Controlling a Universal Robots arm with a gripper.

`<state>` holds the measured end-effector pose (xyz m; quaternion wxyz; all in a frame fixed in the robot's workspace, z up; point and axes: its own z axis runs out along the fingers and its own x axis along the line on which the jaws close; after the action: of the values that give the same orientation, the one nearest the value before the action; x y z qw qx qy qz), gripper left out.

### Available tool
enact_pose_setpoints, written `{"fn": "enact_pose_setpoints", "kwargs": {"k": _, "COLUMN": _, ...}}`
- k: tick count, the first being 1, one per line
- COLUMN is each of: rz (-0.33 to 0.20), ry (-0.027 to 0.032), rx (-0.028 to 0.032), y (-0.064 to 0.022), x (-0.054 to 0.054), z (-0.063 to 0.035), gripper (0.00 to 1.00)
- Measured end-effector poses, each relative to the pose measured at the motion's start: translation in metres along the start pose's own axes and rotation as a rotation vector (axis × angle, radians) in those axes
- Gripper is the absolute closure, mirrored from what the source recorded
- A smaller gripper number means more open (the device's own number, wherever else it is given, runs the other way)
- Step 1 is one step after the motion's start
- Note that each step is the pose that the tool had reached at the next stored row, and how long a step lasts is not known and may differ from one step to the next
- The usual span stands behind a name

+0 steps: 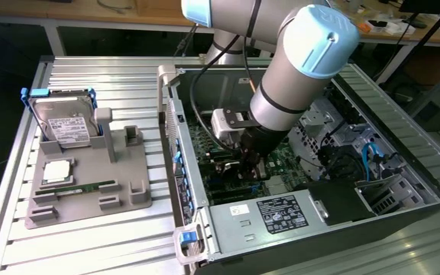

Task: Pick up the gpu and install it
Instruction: 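Insert the gpu into the slot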

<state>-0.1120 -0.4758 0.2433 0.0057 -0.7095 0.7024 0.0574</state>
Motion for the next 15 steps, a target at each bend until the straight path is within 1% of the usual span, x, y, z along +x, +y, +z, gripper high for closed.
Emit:
{"fn": "enact_pose_setpoints", "kwargs": {"k": 2, "rz": 0.000, "ry": 0.0006, "rx": -0.0003, "y": 0.0001, "x": 0.000, "z": -0.0014, "gripper": 0.60}}
{"fn": "enact_pose_setpoints", "kwargs": {"k": 3, "rz": 0.000, "ry": -0.0019, "rx": 0.0003, "y": 0.0012, "x": -0.002, "z": -0.0123, "gripper": 0.60}}
{"fn": "enact_pose_setpoints", "kwargs": {"k": 4, "rz": 0.000, "ry": -0.0022, "rx": -0.0001, "y": 0.0013, "x": -0.006, "z": -0.0123, "gripper": 0.60}}
{"fn": "enact_pose_setpoints", "kwargs": {"k": 7, "rz": 0.000, "ry": -0.0022, "rx": -0.0001, "y": 0.0016, "x": -0.011, "z": -0.0174, "gripper": 0.60}}
{"fn": "enact_pose_setpoints", "kwargs": {"k": 10, "rz": 0.000, "ry": -0.0023, "rx": 0.0000, "y": 0.0018, "x": -0.013, "z": -0.0218, "gripper": 0.60}}
{"fn": "enact_pose_setpoints", "kwargs": {"k": 12, "rz": 0.000, "ry": -0.0025, "rx": -0.0001, "y": 0.0020, "x": -0.013, "z": -0.0229, "gripper": 0.60}}
{"fn": "enact_pose_setpoints", "kwargs": {"k": 15, "rz": 0.000, "ry": -0.0044, "rx": 0.0002, "y": 0.0021, "x": -0.013, "z": -0.0235, "gripper": 0.60}}
